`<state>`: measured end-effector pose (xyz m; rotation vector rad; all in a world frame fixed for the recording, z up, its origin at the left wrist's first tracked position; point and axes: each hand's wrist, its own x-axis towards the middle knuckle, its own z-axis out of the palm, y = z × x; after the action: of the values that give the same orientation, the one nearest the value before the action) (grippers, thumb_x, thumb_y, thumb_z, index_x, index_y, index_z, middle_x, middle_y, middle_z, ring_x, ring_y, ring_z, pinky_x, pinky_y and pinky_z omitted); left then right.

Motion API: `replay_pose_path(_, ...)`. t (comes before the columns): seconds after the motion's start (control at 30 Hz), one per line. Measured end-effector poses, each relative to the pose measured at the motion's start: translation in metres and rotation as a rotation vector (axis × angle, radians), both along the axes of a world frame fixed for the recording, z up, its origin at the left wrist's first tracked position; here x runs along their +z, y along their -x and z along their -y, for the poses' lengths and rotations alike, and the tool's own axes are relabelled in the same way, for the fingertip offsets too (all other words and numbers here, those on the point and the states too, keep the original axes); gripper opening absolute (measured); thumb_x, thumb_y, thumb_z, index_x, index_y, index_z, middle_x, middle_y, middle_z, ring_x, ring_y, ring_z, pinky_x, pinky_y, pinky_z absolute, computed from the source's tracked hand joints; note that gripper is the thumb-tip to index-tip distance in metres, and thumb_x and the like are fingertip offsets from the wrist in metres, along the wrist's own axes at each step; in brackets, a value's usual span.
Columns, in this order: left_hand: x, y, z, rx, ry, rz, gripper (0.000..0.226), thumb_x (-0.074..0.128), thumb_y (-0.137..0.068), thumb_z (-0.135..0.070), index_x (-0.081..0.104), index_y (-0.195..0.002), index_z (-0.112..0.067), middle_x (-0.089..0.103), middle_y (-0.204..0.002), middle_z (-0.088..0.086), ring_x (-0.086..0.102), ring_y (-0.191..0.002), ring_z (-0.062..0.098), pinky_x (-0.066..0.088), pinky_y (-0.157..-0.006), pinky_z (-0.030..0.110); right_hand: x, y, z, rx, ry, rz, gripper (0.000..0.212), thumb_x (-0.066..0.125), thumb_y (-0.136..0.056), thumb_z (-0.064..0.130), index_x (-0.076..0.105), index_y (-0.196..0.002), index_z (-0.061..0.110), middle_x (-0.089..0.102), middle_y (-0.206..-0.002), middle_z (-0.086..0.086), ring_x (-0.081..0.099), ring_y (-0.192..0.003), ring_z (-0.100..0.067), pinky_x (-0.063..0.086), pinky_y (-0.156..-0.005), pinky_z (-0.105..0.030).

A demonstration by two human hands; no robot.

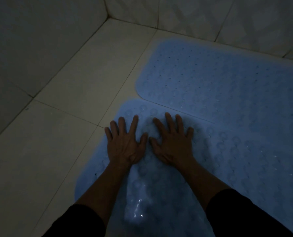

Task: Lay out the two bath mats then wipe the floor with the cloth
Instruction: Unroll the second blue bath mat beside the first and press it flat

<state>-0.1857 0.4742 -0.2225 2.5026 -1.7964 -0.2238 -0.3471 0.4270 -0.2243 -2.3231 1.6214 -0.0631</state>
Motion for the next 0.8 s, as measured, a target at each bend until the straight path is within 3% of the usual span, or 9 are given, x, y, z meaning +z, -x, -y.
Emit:
replay_pose_path(0.17,-0.006,0.001,-0.002,0.006,0.014,-0.071,0.071,0.019,-0.094,-0.07,0.001,-0.155,-0.039,0.005,-0.166,0.009,0.0,-0.151,0.039,0.002,-0.121,0.06,-0.006,0.002,-0.001,0.004,0.038,-0.013,0.07,0.023,-0.089,0.071,0.001,-0.151,0.048,-0.007,-0.165,0.006,-0.008,-0.151,-0.028,0.004,-0.112,-0.066)
replay_pose_path(0.53,-0.004,-0.004,0.003,-0.016,-0.095,-0.109,0.072,0.01,-0.092,-0.074,-0.015,-0.152,-0.042,-0.02,-0.164,0.001,-0.024,-0.149,0.03,-0.011,-0.12,0.057,-0.002,0.007,0.007,0.064,-0.069,0.014,0.072,0.021,-0.089,0.074,-0.006,-0.151,0.047,-0.015,-0.163,0.007,-0.018,-0.149,-0.027,-0.002,-0.116,-0.063)
replay_pose_path(0.7,0.005,0.025,0.005,-0.013,-0.082,-0.089,0.069,0.011,-0.097,-0.063,-0.007,-0.156,-0.032,-0.018,-0.165,0.005,-0.022,-0.15,0.03,-0.009,-0.12,0.059,0.009,0.054,-0.013,0.025,-0.028,0.043,0.066,0.023,-0.094,0.064,0.004,-0.153,0.041,-0.004,-0.165,0.005,-0.01,-0.151,-0.02,0.001,-0.119,-0.058)
replay_pose_path(0.8,0.007,0.073,0.002,-0.184,-0.029,-0.124,0.071,0.012,-0.095,-0.066,0.001,-0.157,-0.033,-0.01,-0.166,0.006,-0.014,-0.152,0.032,-0.007,-0.119,0.06,0.009,0.11,-0.028,-0.096,0.026,-0.005,0.066,0.022,-0.093,0.064,0.011,-0.154,0.04,-0.001,-0.165,0.005,-0.009,-0.151,-0.019,0.002,-0.119,-0.057)
